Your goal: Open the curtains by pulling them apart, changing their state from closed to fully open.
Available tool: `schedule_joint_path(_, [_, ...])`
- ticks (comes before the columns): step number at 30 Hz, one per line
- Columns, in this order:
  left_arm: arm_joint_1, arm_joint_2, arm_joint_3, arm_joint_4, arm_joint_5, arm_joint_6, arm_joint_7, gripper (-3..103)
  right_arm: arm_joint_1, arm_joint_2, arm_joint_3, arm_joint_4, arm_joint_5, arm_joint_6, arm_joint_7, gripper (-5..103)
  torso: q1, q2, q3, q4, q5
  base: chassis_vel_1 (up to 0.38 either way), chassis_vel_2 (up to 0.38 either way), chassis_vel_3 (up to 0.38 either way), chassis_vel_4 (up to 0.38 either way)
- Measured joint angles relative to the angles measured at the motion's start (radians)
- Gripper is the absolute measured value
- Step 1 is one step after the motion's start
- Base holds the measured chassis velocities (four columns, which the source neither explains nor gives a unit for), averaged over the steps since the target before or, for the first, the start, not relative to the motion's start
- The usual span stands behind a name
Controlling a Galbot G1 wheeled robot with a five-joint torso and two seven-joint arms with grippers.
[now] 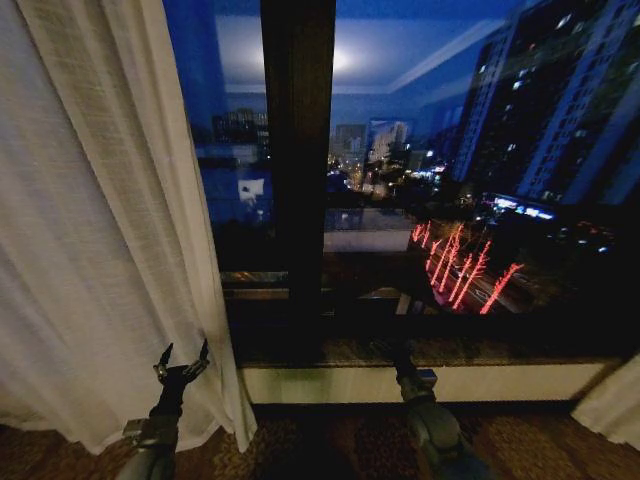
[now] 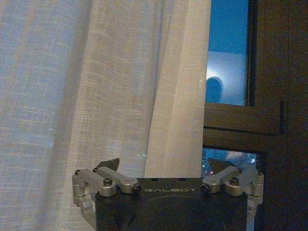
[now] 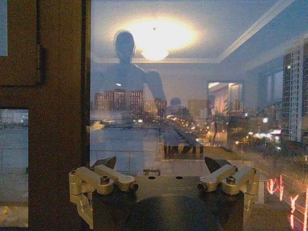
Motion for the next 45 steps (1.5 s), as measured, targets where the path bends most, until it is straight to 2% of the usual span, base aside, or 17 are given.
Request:
schedule_joint_path(19, [0.000,0.000,0.000,0.000,0.000,0.000,0.000,100,0.000,0.000,0.000,0.000,0.000,0.000,0.000,100,0.000,0.000,0.000,0.0000,0.0000,0.000,0.000,0.000,0.000])
schedule_joint_path(23, [-0.011,-0.007,0.012,0.000,0.006,0.020,-0.013,100,0.000,0.000,0.000,0.000,0.000,0.000,0.000,100,0.000,0.000,0.000,0.0003,0.0004,0.000,0.000,0.000,0.000])
schedule_joint_path(25, [-0.047,-0.033,0.059,-0.004,0.031,0.087,-0.055,100,0.000,0.000,0.000,0.000,0.000,0.000,0.000,100,0.000,0.000,0.000,0.0000,-0.0003,0.000,0.000,0.000,0.000])
schedule_joint_path(26, [-0.055,-0.039,0.069,-0.005,0.037,0.103,-0.064,100,0.000,0.000,0.000,0.000,0.000,0.000,0.000,100,0.000,0.000,0.000,-0.0001,-0.0001,0.000,0.000,0.000,0.000])
schedule_joint_path(29, [-0.115,-0.082,0.144,-0.013,0.079,0.218,-0.135,100,0.000,0.000,0.000,0.000,0.000,0.000,0.000,100,0.000,0.000,0.000,-0.0001,0.0002,0.000,0.000,0.000,0.000])
schedule_joint_path(30, [-0.115,-0.082,0.144,-0.013,0.079,0.218,-0.135,100,0.000,0.000,0.000,0.000,0.000,0.000,0.000,100,0.000,0.000,0.000,-0.0001,0.0002,0.000,0.000,0.000,0.000])
schedule_joint_path(32, [-0.142,-0.101,0.178,-0.017,0.099,0.269,-0.169,100,0.000,0.000,0.000,0.000,0.000,0.000,0.000,100,0.000,0.000,0.000,-0.0001,0.0002,0.000,0.000,0.000,0.000])
schedule_joint_path(33, [-0.171,-0.122,0.214,-0.020,0.119,0.325,-0.203,100,0.000,0.000,0.000,0.000,0.000,0.000,0.000,100,0.000,0.000,0.000,-0.0001,0.0001,0.000,0.000,0.000,0.000])
schedule_joint_path(34, [-0.188,-0.134,0.236,-0.023,0.132,0.357,-0.223,100,0.000,0.000,0.000,0.000,0.000,0.000,0.000,100,0.000,0.000,0.000,-0.0001,0.0002,0.000,0.000,0.000,0.000])
schedule_joint_path(35, [-0.188,-0.134,0.236,-0.023,0.132,0.357,-0.223,100,0.000,0.000,0.000,0.000,0.000,0.000,0.000,100,0.000,0.000,0.000,-0.0001,0.0002,0.000,0.000,0.000,0.000])
schedule_joint_path(40, [-0.272,-0.195,0.342,-0.033,0.191,0.519,-0.324,100,0.000,0.000,0.000,0.000,0.000,0.000,0.000,100,0.000,0.000,0.000,-0.0001,0.0003,0.000,0.000,0.000,0.000])
schedule_joint_path(45, [-0.296,-0.212,0.371,-0.037,0.208,0.565,-0.352,100,0.000,0.000,0.000,0.000,0.000,0.000,0.000,100,0.000,0.000,0.000,0.0000,0.0002,0.000,0.000,0.000,0.000])
